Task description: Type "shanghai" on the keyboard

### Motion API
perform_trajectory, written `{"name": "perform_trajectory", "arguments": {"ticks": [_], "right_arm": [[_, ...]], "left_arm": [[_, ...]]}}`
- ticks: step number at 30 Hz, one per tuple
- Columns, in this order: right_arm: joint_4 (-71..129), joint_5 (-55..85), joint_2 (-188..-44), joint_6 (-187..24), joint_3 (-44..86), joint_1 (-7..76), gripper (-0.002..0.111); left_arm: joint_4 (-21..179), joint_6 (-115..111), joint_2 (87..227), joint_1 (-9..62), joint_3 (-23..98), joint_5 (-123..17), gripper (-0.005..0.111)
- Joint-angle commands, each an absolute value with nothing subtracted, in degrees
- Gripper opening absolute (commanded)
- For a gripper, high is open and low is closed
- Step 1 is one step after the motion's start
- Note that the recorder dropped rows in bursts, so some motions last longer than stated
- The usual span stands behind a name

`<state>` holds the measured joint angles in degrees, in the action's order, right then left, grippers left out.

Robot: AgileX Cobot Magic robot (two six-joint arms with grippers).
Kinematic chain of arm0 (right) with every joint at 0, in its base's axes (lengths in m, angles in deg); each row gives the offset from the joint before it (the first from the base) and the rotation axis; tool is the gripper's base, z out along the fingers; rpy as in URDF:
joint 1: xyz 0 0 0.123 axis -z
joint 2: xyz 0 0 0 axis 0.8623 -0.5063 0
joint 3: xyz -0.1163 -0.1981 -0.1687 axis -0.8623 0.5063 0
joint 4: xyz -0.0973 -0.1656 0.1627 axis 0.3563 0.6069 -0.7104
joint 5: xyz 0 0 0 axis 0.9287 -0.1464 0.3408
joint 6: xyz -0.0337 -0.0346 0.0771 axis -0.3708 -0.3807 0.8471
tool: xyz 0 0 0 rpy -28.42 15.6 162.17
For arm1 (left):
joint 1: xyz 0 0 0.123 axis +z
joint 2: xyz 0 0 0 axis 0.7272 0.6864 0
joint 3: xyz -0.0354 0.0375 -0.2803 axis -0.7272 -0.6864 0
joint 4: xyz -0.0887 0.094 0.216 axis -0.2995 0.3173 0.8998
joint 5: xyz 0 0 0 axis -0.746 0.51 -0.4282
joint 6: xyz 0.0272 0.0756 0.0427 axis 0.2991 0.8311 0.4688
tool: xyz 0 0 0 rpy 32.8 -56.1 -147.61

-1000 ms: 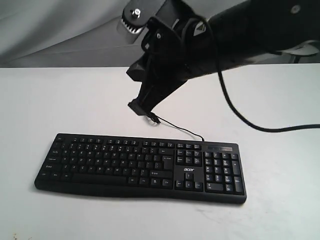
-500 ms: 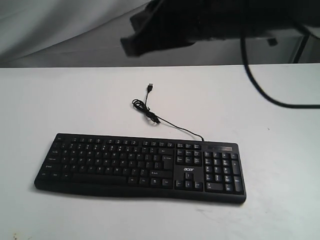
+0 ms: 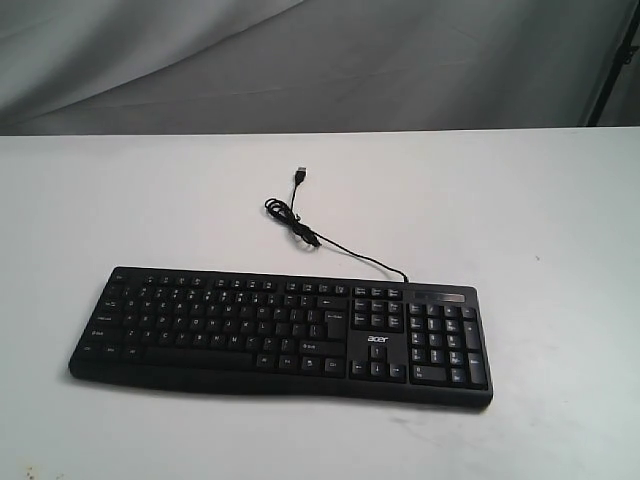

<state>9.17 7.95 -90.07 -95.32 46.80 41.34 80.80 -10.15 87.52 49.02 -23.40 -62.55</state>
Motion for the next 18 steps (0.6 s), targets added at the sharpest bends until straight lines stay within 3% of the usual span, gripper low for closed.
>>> {"name": "perform_trajectory", "arguments": {"ticks": [1, 7, 18], "right_arm": [[11.91, 12.19, -74.69, -94.54, 60.19, 50.39, 0.0], [11.45, 12.81, -58.12, -91.83, 74.0, 54.66, 0.0], [18.47, 12.57, -47.02, -78.27, 82.71, 60.23, 0.0]], "left_arm": [[80.8, -10.3, 87.38, 48.65, -23.5, -62.2, 0.0], [80.8, -10.3, 87.38, 48.65, -23.5, -62.2, 0.0], [80.8, -10.3, 87.38, 48.65, -23.5, -62.2, 0.0]]}}
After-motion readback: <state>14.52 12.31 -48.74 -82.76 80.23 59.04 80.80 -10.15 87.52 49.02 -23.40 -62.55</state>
